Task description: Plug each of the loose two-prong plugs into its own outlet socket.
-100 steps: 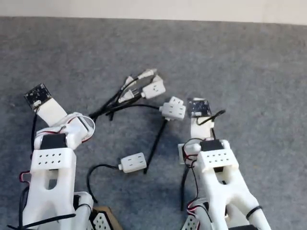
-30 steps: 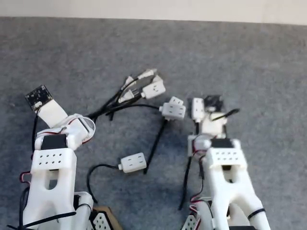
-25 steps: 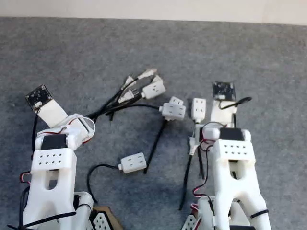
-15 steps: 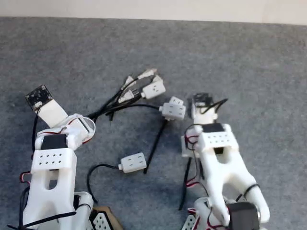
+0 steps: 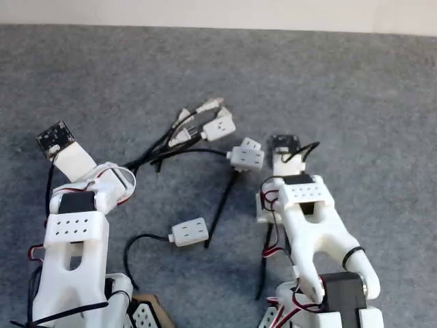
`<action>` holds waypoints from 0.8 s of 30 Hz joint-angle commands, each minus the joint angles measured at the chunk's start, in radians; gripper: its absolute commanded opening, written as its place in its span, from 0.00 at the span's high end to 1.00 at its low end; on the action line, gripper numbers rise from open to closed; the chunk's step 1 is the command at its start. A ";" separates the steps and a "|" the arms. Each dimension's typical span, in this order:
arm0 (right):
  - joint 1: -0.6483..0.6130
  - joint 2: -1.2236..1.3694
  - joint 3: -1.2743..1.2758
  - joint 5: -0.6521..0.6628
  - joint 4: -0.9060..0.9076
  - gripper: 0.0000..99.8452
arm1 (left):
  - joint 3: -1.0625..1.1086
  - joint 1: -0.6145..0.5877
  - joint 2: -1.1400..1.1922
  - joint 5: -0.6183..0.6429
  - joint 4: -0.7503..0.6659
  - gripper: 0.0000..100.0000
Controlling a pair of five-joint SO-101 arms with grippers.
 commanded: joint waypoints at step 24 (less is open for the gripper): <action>0.246 -0.054 -0.731 0.667 0.503 0.99 | 0.015 0.005 -0.016 0.006 -0.018 0.75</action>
